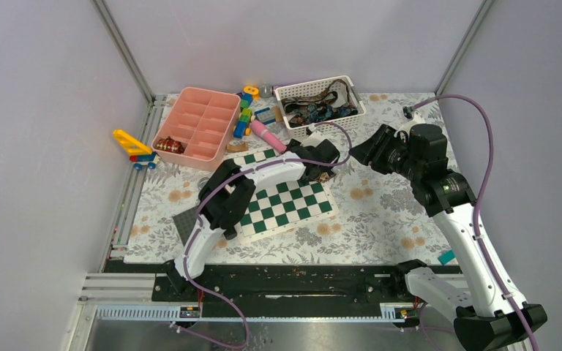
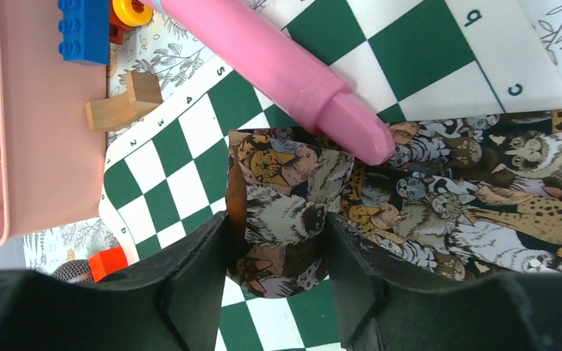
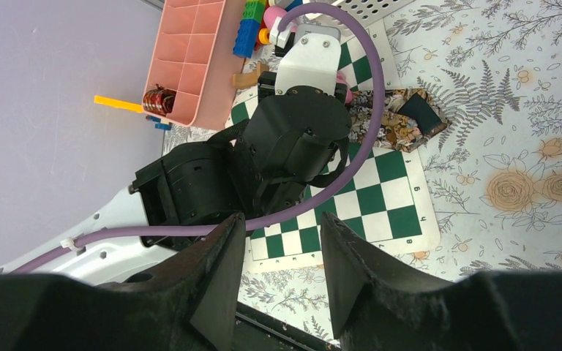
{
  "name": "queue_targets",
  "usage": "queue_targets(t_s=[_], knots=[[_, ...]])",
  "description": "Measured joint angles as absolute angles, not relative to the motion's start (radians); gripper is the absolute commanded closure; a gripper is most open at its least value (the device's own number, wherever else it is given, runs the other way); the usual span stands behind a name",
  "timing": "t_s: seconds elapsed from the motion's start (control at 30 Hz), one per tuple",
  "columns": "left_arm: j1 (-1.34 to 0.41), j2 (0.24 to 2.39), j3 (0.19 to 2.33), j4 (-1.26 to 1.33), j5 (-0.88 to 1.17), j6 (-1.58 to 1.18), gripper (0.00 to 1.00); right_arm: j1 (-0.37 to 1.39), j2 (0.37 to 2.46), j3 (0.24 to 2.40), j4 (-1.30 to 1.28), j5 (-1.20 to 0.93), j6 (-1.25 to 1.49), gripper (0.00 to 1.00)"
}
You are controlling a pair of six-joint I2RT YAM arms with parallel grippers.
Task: Roll the ties
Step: Roll the tie at the center of the board.
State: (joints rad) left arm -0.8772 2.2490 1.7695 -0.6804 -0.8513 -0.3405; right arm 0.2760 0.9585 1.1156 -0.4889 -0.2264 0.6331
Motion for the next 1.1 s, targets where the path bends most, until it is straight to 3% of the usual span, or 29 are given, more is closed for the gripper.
queue_targets(t_s=[1.1], knots=[[-0.911,2.255,1.84,-0.701,-0.625,-0.37,0.44,0.276,0.9,1.106,-0.466,-0.226,0.633,0.45]])
